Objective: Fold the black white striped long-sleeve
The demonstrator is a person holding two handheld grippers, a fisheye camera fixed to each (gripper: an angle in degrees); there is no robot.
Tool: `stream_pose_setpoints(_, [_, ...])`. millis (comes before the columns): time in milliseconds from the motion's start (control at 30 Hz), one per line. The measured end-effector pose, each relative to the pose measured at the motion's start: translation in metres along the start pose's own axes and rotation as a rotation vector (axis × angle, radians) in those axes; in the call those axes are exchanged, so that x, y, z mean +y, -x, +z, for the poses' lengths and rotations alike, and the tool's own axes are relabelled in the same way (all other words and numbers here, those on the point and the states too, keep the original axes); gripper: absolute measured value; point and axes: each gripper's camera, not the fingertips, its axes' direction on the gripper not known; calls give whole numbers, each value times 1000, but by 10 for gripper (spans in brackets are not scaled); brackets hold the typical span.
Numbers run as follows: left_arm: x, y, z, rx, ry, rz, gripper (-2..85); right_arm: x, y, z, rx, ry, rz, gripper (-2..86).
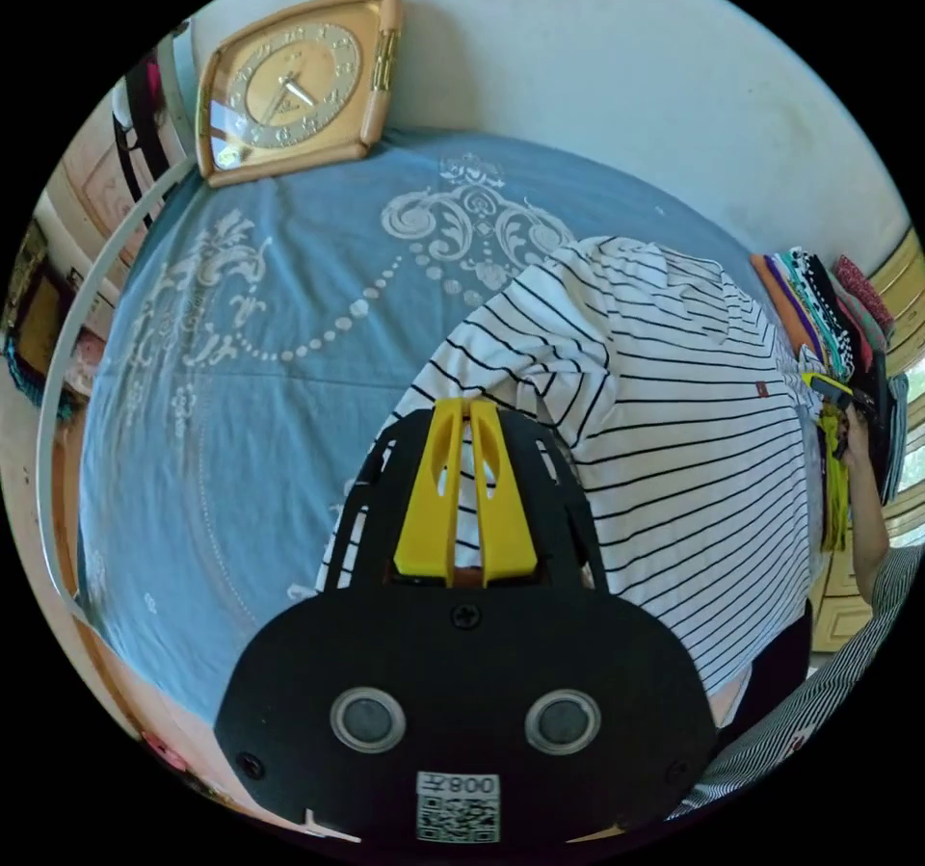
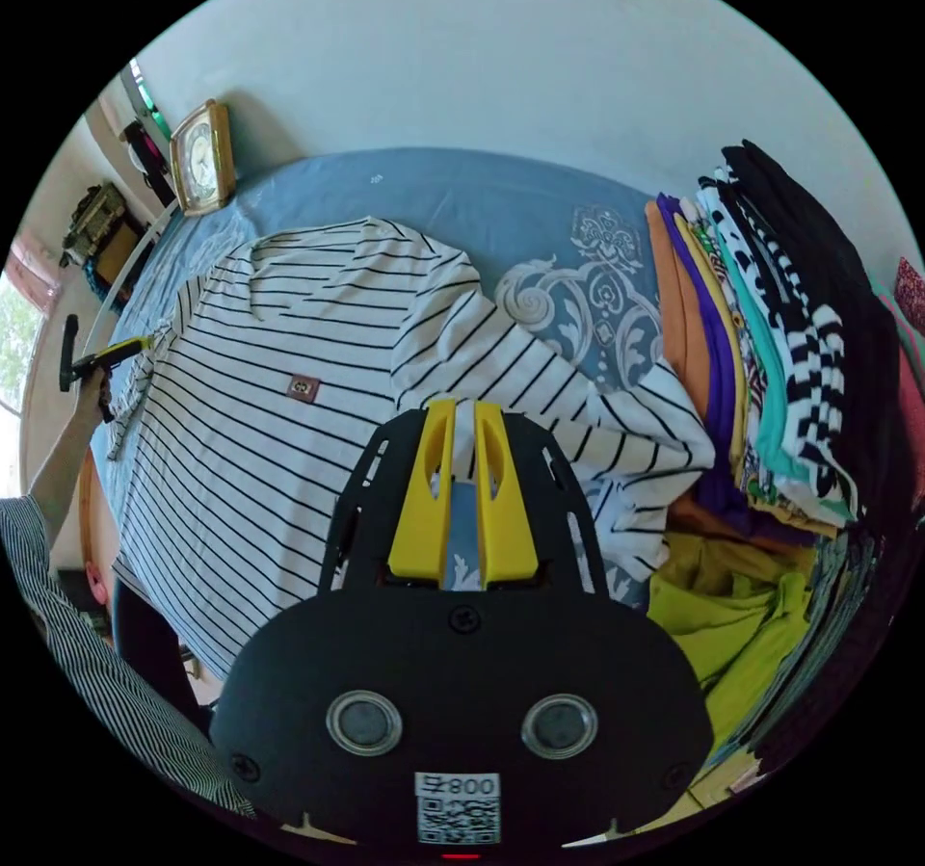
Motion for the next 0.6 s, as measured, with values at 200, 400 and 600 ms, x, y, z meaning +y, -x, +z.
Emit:
stream_pose_setpoints(200, [51, 5, -27, 198, 6, 70, 73, 22, 1, -36, 18, -17, 0, 61])
stream_pose_setpoints(400, [90, 39, -32, -39, 68, 45, 24, 9, 10, -23, 92, 119, -44, 26])
stream_pose_setpoints(600, [129, 122, -45, -117, 79, -75, 22, 12, -10, -47, 21, 76, 50, 1])
